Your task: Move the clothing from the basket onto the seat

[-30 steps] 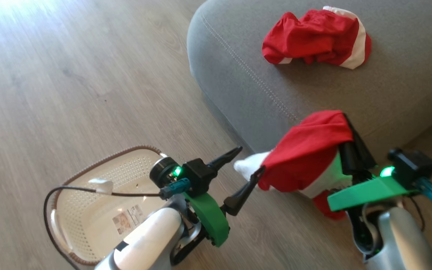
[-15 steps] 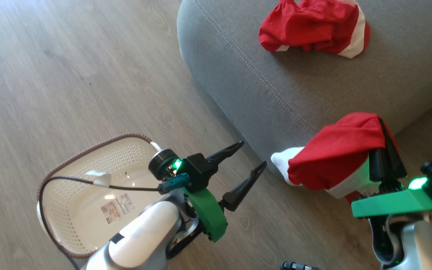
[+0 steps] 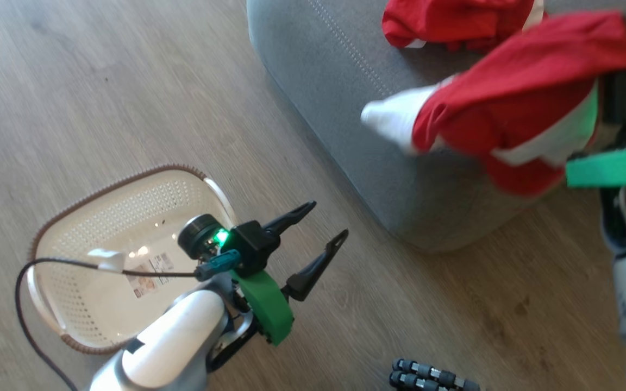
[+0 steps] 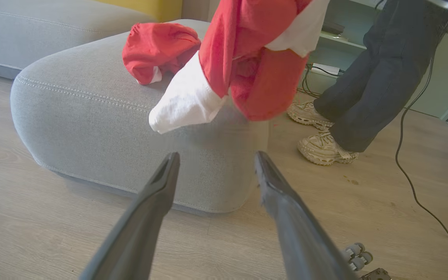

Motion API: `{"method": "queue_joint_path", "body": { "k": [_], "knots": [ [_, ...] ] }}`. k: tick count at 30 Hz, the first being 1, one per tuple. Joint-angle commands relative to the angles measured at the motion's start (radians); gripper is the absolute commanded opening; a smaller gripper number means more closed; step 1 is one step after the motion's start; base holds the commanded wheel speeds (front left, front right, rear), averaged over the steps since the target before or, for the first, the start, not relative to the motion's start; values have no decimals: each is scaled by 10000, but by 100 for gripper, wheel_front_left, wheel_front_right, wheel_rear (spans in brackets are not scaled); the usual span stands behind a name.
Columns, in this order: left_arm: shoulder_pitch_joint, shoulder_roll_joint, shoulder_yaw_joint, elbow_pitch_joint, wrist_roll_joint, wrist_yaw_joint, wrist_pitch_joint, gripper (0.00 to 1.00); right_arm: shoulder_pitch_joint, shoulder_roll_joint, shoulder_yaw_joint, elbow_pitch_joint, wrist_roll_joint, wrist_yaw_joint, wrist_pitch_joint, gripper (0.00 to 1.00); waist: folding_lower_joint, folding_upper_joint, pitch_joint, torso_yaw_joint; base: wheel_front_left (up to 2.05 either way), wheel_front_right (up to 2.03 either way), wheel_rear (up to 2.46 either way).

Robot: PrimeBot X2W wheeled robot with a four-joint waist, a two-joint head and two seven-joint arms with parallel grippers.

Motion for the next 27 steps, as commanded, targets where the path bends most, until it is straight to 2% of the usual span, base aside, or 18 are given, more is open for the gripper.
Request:
{"method": "queue_joint_path", "body": {
  "k": [1,6,19,23,27],
  "knots": [
    [-152,175,380,-355,113,-15,-124,100,-465,-248,170,-220,-70,-2,-63,0,0,0,174,-22,0,0,0],
    [-95,520,422,-469,237,-15,-124,100,-2201,-853,13,403,-547,-2,143,0,0,0,655,35,0,0,0],
    [-682,1189,-83,-657,213,-15,-124,100,-6013,-2555,-1148,1620,-1893,-2,1595,0,0,0,1929,942,0,0,0],
    [-874,1358,-237,-761,198,-15,-124,100,-6709,-2887,-2099,2267,-2254,-2,2262,0,0,0,2357,1348,0,0,0],
    [-1060,1524,-500,-864,202,-15,-124,100,-7178,-2957,-3331,2799,-2728,-2,2715,0,0,0,2823,1746,0,0,0]
  ]
}}
